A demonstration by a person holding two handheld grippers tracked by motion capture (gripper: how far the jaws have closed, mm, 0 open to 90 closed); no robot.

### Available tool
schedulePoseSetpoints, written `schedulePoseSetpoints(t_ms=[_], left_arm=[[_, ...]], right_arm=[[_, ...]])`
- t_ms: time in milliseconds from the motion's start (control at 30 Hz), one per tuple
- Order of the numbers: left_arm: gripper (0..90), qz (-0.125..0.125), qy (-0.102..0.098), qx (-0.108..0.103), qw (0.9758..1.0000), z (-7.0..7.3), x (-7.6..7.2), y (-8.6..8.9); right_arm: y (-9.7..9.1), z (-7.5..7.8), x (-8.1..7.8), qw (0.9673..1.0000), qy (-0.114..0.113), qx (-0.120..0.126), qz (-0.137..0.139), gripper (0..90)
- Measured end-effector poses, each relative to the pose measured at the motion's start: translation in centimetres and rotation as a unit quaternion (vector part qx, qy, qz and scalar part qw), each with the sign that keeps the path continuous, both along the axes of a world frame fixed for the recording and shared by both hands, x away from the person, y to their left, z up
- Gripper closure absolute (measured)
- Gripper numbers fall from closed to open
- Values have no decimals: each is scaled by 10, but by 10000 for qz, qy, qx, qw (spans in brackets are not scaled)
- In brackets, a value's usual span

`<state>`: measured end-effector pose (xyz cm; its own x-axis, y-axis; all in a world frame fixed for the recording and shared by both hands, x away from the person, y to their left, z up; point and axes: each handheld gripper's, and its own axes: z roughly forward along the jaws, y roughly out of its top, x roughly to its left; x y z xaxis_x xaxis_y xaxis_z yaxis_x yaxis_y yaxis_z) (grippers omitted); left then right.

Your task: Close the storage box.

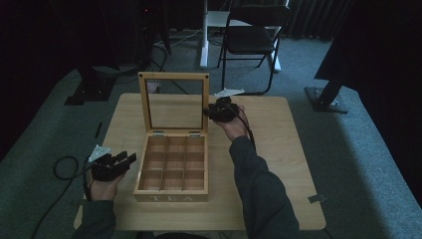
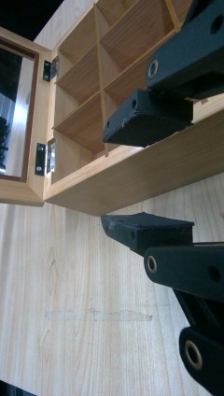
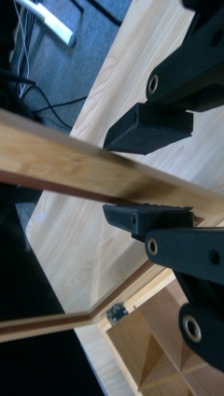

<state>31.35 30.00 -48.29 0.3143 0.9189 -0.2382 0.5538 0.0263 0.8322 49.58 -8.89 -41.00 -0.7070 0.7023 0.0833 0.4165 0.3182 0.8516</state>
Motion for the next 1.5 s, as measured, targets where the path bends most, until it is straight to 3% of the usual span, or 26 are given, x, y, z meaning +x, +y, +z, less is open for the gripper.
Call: schedulePoseSetpoints(t_ms=[433, 633, 700, 800, 933, 1033, 1333, 1500], left_arm=[[544, 7, -37, 5, 10000, 3, 1, 0], [543, -50, -96, 28, 9999, 12, 6, -3], [543, -99, -125, -14, 9999, 16, 8, -4], [542, -161, -208, 137, 9996, 30, 18, -8], [548, -159, -299, 179, 9993, 43, 27, -11], [618, -134, -373, 308, 9987, 61, 39, -17], [682, -93, -478, 360, 9982, 83, 54, -29], [693, -52, -484, 343, 9982, 86, 56, -30]], right_arm=[[3, 6, -10, 9994, -282, -222, 1, 655], [0, 10, -27, 9984, -522, -180, 94, 671], [-1, 11, -32, 9981, -582, -151, 132, 676], [-4, 11, -41, 9976, -654, -81, 198, 684], [-4, 11, -50, 9968, -758, -108, 232, 683], [-5, 11, -55, 9963, -808, -68, 270, 678], [-6, 11, -70, 9951, -931, -34, 327, 659], [-7, 10, -74, 9951, -932, -16, 333, 658]])
